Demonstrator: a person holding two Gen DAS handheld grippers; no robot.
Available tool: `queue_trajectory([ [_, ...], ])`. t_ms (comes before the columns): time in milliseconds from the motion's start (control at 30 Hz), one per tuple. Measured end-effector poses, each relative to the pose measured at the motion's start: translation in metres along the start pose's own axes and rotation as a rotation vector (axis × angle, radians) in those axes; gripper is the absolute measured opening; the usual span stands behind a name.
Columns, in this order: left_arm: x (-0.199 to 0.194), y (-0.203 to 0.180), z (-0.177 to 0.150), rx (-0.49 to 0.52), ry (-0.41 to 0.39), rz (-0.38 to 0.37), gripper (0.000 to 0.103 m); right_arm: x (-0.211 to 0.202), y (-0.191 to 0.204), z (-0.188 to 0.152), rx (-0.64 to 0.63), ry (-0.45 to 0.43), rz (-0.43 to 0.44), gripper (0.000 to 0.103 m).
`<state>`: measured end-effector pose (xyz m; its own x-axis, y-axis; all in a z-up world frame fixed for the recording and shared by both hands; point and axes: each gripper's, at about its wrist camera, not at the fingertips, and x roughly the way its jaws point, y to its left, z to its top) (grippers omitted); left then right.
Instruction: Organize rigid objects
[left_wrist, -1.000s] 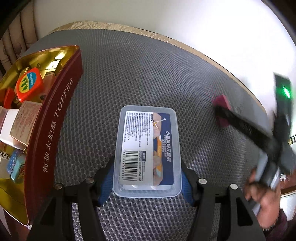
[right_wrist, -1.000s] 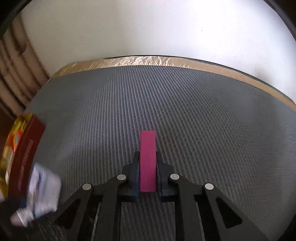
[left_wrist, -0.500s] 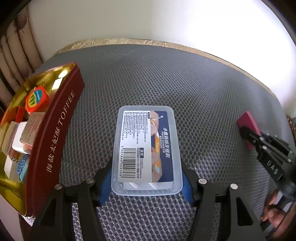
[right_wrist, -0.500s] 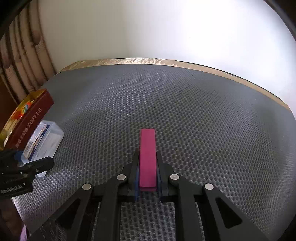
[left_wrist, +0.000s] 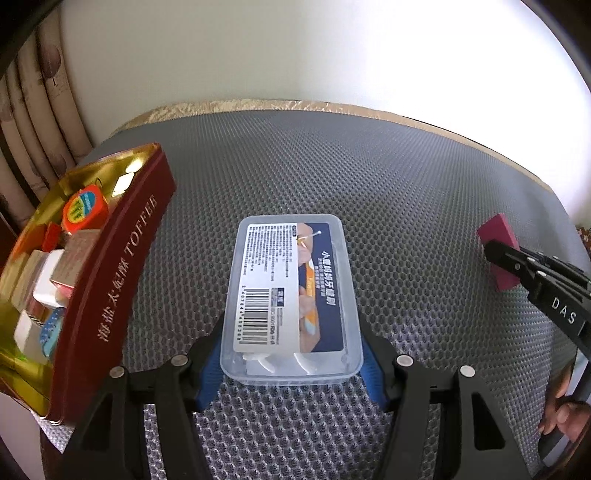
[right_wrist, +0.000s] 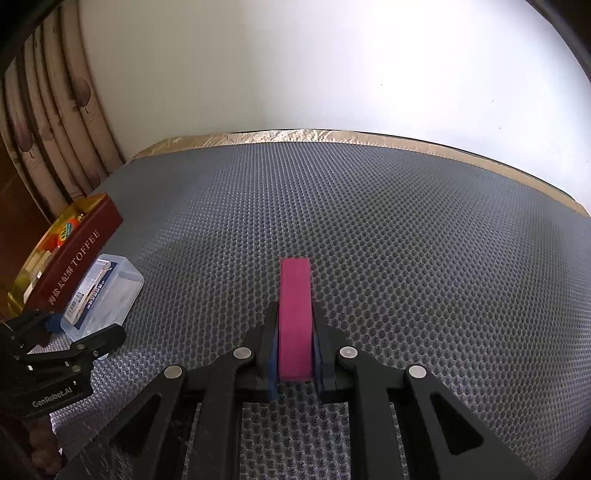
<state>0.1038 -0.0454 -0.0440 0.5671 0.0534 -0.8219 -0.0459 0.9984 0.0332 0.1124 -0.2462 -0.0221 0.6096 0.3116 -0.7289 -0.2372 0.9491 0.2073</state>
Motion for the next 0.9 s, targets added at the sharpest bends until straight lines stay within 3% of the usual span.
queue_trajectory([
  [467,-0.057,-0.013,0.007,0.014,-0.085,0.005,0.063,0.004,0.004,0.004,-0.003,0.013,-0.005,0.015],
  [700,-0.104,0.010,0.023,-0.024,-0.152,0.005,0.061,0.008,0.011,0.005,-0.012,0.024,-0.016,0.015],
  [900,-0.141,0.059,0.039,-0.095,-0.174,0.002,0.059,0.009,0.012,0.007,-0.018,0.033,-0.023,0.015],
])
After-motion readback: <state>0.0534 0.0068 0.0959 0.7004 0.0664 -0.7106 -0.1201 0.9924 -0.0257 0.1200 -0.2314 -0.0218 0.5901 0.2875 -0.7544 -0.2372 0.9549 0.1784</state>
